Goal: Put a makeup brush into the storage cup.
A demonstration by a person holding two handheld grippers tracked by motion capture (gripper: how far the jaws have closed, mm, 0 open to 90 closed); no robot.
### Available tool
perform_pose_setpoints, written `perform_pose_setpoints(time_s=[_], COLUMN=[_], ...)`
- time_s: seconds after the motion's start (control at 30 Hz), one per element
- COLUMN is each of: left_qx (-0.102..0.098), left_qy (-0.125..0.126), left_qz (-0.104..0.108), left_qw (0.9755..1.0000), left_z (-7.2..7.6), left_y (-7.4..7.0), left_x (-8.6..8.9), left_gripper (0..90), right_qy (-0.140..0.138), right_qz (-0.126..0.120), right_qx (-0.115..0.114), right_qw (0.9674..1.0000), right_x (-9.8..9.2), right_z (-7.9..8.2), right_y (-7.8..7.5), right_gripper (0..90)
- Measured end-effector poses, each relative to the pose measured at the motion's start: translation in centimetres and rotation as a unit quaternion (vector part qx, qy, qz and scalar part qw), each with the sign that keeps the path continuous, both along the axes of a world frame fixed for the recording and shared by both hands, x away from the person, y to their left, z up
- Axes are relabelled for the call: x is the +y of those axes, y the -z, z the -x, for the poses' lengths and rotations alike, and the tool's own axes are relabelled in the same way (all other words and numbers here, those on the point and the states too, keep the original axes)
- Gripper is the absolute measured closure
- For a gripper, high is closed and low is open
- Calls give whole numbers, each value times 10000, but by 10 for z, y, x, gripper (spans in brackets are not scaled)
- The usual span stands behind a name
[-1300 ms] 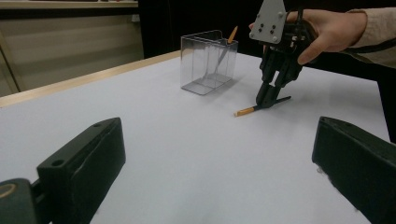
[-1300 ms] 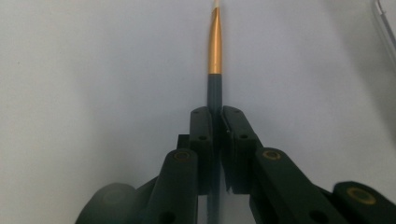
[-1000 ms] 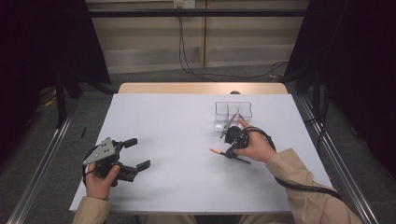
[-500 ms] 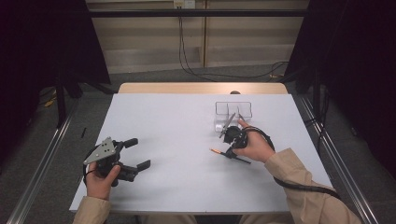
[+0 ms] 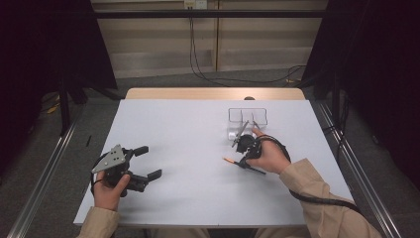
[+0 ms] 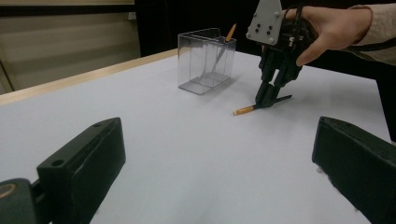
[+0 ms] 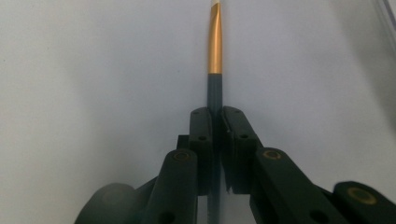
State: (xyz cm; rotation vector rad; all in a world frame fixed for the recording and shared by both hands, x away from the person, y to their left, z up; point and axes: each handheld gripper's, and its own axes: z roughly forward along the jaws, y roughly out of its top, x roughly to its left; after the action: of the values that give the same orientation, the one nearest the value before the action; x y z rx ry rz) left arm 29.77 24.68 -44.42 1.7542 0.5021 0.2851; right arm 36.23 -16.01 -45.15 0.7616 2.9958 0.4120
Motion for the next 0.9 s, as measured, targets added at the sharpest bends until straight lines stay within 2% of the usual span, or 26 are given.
perform_pose_setpoints(time_s=[0.13,0.17,0.27,0.47,0.77,0.9], left_qx=[-3,4,2,2,-3,1], left_qy=[11,10,12,2,11,-33], left_qz=[-8,-4,3,-4,-41,-17], left_qw=[10000,10000,10000,10000,10000,10000], left_z=[-1,-1,-1,-1,0,0], left_y=[0,0,0,-1,-1,-1], left_x=[0,0,0,1,0,1], left_gripper=[26,26,26,26,26,26], right_qy=[-1,72,24,32,239,241], right_qz=[31,29,128,147,-251,-394], right_qx=[-20,-7,-3,-34,-78,-124], right_qw=[10000,10000,9999,9999,9994,9989], right_x=[1,2,4,4,-5,-8], right_z=[1,1,0,2,4,5], right_y=[0,0,0,-1,1,2], right_gripper=[836,836,838,839,839,839])
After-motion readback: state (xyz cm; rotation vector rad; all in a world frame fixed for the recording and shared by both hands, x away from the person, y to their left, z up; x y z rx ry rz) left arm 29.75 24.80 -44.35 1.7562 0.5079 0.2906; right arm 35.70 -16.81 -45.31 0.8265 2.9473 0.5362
